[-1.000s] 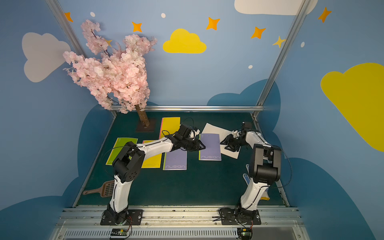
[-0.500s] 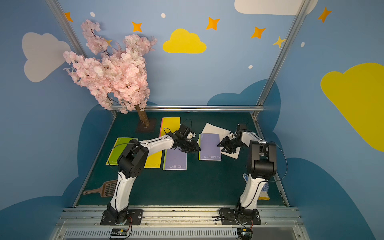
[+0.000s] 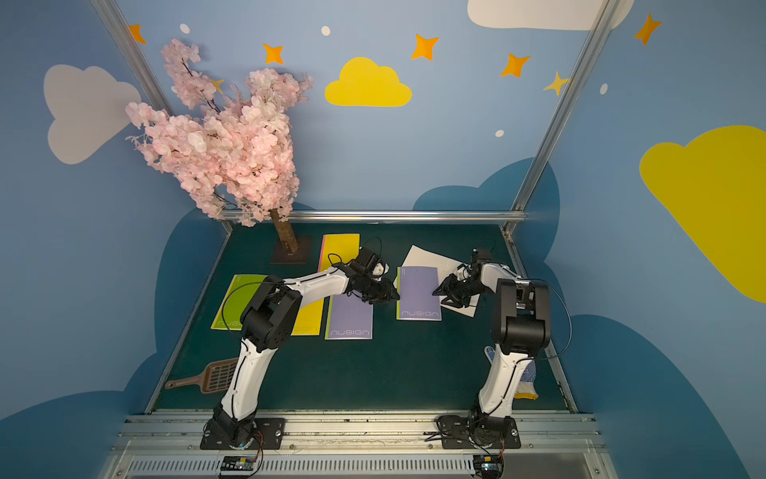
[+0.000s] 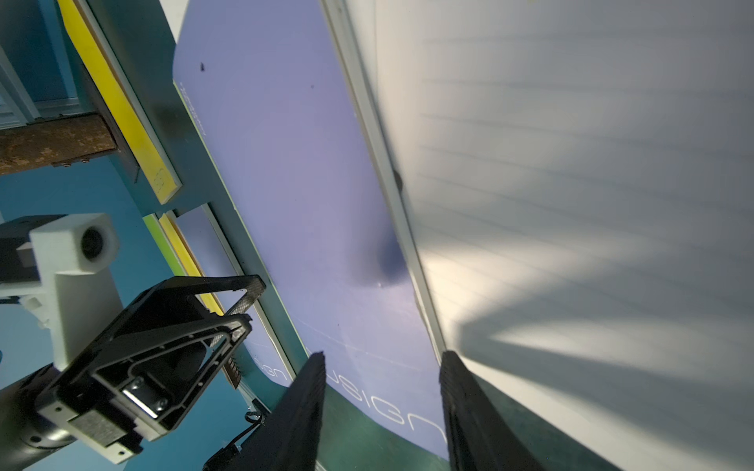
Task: Close the notebook
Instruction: Close the notebook at the center of the board, then pick up the notebook from the center of the board.
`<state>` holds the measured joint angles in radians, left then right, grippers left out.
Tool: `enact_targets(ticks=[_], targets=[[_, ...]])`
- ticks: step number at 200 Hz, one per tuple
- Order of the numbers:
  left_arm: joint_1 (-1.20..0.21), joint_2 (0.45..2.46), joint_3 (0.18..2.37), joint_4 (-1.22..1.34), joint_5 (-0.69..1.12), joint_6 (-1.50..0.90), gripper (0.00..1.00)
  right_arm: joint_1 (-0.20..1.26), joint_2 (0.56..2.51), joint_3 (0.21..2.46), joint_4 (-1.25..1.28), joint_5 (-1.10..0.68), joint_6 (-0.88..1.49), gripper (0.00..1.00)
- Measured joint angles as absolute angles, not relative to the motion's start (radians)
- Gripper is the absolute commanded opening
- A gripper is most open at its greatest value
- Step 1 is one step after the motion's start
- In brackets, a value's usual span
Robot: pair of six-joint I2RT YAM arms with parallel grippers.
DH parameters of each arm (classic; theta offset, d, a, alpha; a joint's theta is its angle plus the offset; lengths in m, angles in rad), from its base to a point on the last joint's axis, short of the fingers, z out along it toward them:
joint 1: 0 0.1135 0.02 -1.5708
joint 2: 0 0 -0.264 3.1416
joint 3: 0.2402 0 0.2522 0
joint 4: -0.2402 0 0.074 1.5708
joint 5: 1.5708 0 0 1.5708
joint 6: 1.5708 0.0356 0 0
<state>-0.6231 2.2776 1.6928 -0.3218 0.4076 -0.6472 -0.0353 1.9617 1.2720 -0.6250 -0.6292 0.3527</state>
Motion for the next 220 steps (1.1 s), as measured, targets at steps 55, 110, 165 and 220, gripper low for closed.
enact_targets(ticks=[55, 110, 165, 220], targets=[[-0.612, 2.314, 1.737, -0.327, 0.425, -0.634, 0.51, -0.035, 1.980, 1.274, -0.625, -0.629, 0.350, 0.48], [-0.608, 2.358, 1.813, -0.361, 0.434, -0.616, 0.52, -0.035, 1.991, 1.287, -0.625, -0.630, 0.350, 0.47], [-0.607, 2.412, 1.905, -0.399, 0.455, -0.608, 0.51, -0.035, 1.999, 1.292, -0.625, -0.639, 0.350, 0.47], [-0.607, 2.448, 1.973, -0.456, 0.460, -0.605, 0.51, -0.015, 2.004, 1.292, -0.615, -0.649, 0.351, 0.47]])
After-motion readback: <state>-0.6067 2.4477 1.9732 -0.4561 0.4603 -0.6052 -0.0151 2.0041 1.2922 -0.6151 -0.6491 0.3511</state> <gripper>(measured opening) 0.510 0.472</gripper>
